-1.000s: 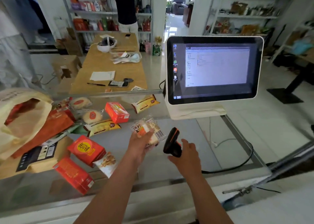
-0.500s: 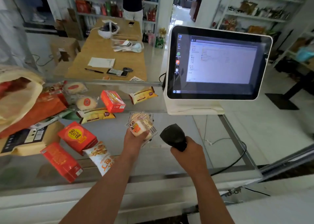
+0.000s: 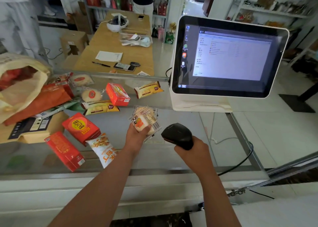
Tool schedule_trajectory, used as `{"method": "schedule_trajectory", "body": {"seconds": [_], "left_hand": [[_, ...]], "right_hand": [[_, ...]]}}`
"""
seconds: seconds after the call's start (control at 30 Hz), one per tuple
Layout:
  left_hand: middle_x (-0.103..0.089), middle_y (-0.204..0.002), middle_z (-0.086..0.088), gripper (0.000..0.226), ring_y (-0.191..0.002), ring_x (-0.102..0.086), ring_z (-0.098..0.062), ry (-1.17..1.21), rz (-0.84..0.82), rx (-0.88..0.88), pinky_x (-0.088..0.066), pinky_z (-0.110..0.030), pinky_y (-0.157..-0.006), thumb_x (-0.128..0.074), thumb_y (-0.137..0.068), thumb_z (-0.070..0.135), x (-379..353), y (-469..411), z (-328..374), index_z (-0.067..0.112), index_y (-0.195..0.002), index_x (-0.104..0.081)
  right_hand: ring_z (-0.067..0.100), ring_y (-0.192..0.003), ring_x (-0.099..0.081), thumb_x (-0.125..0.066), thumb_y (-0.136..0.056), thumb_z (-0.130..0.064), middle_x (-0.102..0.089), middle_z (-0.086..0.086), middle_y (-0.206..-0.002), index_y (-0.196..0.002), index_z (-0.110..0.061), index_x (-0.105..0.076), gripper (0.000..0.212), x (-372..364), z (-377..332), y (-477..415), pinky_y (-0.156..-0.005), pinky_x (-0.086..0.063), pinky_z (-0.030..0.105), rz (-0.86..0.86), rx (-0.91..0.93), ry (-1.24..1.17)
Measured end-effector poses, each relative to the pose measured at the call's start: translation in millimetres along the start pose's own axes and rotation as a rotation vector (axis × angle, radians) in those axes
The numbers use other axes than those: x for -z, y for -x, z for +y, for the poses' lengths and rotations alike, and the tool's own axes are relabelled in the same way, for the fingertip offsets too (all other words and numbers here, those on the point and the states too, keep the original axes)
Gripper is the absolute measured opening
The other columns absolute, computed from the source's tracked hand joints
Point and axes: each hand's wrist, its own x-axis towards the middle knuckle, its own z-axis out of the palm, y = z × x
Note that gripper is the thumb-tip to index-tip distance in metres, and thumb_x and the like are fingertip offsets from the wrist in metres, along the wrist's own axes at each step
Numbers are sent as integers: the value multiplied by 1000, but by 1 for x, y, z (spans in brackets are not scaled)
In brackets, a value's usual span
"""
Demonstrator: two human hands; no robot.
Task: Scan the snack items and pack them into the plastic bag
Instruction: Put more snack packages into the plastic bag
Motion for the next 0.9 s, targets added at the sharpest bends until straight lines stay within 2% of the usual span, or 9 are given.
{"method": "schedule_trajectory", "body": {"seconds": [0.23,0.33,0.47,0.6,0.77,0.9], "left_hand": [[-63,-120,-2,40,-109,-62,-21,5,14,11,-53,-35,-91,-68,-88,14,-1,3,3,18,-124,-51],[-63,-122,-2,42,-111,-62,-21,-13,7,5,-53,-37,-92,-68,-88,16,-1,3,2,18,-127,-51],[-62,-123,0,46,-110,-62,-19,-48,3,-16,-54,-27,-82,-67,-89,18,-1,5,4,19,-131,-49],[-61,-126,-2,48,-111,-62,-20,-47,-1,-11,-54,-31,-86,-67,-90,18,-1,6,4,19,-133,-48],[-61,-123,2,48,-107,-62,-15,-41,-39,-23,-53,-19,-76,-66,-91,18,1,7,6,19,-135,-46],[-62,-120,-1,42,-106,-62,-18,12,-15,8,-53,-21,-76,-66,-90,13,0,7,6,18,-128,-48]], "right_hand": [[7,-61,-55,-71,-77,-20,-55,-7,-62,-71,-26,-55,18,7,-4,2,-57,-38,14,-3,3,-23],[6,-62,-54,-70,-78,-20,-54,-9,-62,-72,-28,-53,20,9,-5,2,-58,-37,14,-9,3,-17],[5,-60,-52,-70,-77,-20,-53,-9,-61,-71,-27,-53,20,10,-6,4,-55,-35,13,-8,-7,-18],[5,-61,-53,-69,-78,-19,-54,-8,-62,-73,-25,-54,17,12,-6,5,-55,-35,13,-12,-16,-27],[7,-61,-54,-69,-79,-19,-55,-6,-61,-72,-25,-54,18,11,-5,3,-57,-38,14,-19,-20,-29],[7,-60,-53,-69,-79,-19,-54,-6,-60,-70,-26,-54,18,11,-5,3,-58,-38,16,-20,-20,-32]]}}
